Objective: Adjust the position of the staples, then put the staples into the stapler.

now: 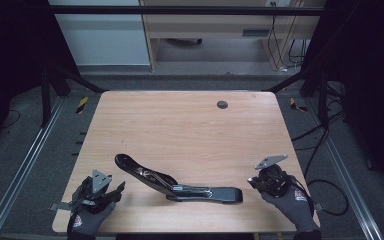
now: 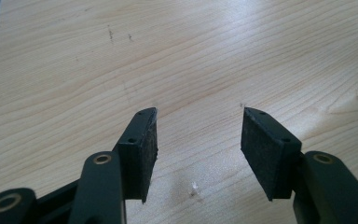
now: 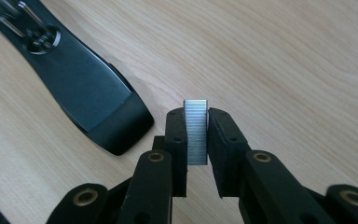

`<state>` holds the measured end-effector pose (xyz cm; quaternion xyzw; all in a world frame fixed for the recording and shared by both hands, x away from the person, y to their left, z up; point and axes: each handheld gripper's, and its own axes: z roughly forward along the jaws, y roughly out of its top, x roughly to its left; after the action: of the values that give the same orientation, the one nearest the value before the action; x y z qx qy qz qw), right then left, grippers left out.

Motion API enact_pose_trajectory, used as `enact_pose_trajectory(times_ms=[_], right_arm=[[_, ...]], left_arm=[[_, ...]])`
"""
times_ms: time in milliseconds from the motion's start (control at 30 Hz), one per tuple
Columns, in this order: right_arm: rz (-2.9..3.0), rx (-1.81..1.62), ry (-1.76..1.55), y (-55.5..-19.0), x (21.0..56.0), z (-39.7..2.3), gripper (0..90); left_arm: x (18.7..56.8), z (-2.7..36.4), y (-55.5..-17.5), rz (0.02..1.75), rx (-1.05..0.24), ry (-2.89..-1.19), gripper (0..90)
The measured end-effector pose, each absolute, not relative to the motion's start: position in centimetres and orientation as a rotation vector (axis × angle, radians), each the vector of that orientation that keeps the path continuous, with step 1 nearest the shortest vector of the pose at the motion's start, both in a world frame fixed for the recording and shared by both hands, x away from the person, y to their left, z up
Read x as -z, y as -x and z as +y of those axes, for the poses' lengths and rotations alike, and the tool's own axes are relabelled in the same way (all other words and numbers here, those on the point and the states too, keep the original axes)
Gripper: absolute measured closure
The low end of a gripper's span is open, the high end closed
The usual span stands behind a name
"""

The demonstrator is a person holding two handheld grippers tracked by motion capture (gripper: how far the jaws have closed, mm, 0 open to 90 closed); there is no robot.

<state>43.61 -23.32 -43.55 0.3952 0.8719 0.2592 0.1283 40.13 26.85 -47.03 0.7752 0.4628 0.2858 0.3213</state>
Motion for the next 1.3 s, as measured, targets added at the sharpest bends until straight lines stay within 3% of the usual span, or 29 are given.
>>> enact_pose_trajectory(times_ms=[833,1300], right_arm=[[2.638,-0.896,-0.864,-44.1,39.9,-21.2,78.3],[2.716,-0.967,-0.661,-45.0,38.2,-17.6,78.3]], left_arm=[[47.1,26.8,-40.2,1.223,-0.747,-2.038,45.5],[47.2,26.7,-40.4,1.227,-0.747,-2.046,45.5]])
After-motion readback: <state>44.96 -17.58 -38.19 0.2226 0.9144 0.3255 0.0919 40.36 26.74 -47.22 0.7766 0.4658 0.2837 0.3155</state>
